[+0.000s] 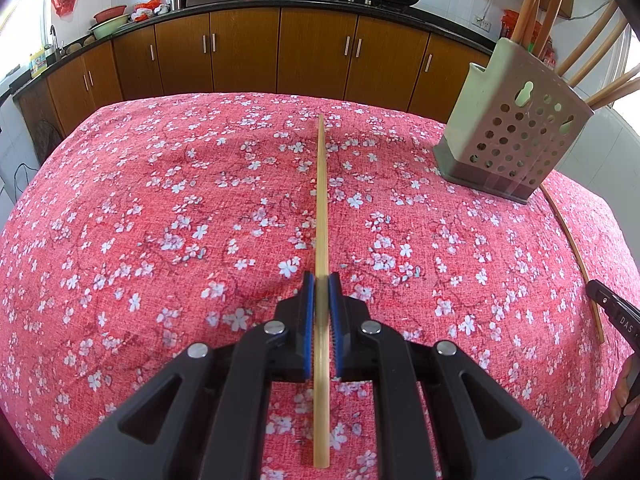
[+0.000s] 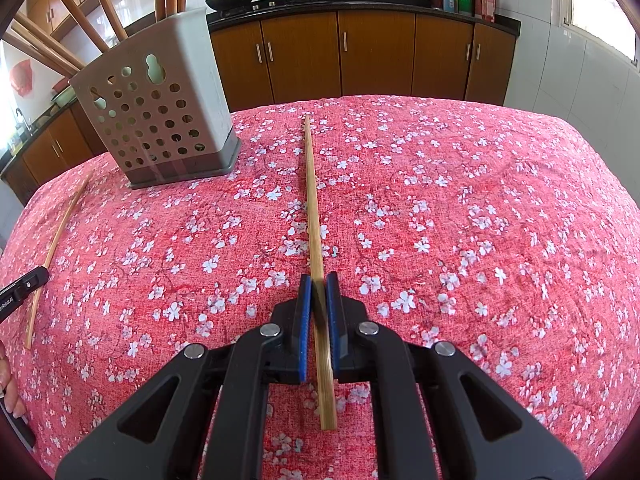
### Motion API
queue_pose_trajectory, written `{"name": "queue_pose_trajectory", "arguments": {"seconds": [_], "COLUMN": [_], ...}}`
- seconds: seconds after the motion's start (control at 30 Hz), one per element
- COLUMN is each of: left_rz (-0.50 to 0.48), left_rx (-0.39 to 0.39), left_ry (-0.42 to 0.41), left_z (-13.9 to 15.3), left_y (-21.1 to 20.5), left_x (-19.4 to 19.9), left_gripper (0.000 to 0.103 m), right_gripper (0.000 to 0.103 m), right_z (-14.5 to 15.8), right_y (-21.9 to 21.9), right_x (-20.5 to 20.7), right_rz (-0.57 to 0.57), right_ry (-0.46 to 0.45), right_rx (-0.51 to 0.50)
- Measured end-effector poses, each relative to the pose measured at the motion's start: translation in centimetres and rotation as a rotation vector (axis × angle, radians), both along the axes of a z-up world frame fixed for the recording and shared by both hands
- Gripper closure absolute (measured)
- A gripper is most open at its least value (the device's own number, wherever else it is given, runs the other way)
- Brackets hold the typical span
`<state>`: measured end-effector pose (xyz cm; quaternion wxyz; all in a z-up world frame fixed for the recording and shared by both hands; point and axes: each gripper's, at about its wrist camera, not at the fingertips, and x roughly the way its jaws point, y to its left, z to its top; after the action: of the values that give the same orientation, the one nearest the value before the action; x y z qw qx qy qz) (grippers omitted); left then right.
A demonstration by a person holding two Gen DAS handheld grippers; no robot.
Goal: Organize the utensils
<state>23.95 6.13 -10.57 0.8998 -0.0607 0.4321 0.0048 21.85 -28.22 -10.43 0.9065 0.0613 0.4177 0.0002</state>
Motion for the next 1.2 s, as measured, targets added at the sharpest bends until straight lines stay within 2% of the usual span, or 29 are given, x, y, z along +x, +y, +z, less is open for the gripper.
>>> {"name": "queue_pose_trajectory", "arguments": {"seconds": [1.2], "left_rz": [0.009], "left_rx": [-0.019], "left_ry": [0.001], "left_z": [0.29], "left_y": [0.09], "left_x": [-0.29], "left_gripper": [0.092], "right_gripper": [0.094], "right_z": [0.09], "right_y": [0.00], "right_x": [-0.07], "right_rz": [0.000], "right_ry": [-0.001], "right_rx": [0.009]}}
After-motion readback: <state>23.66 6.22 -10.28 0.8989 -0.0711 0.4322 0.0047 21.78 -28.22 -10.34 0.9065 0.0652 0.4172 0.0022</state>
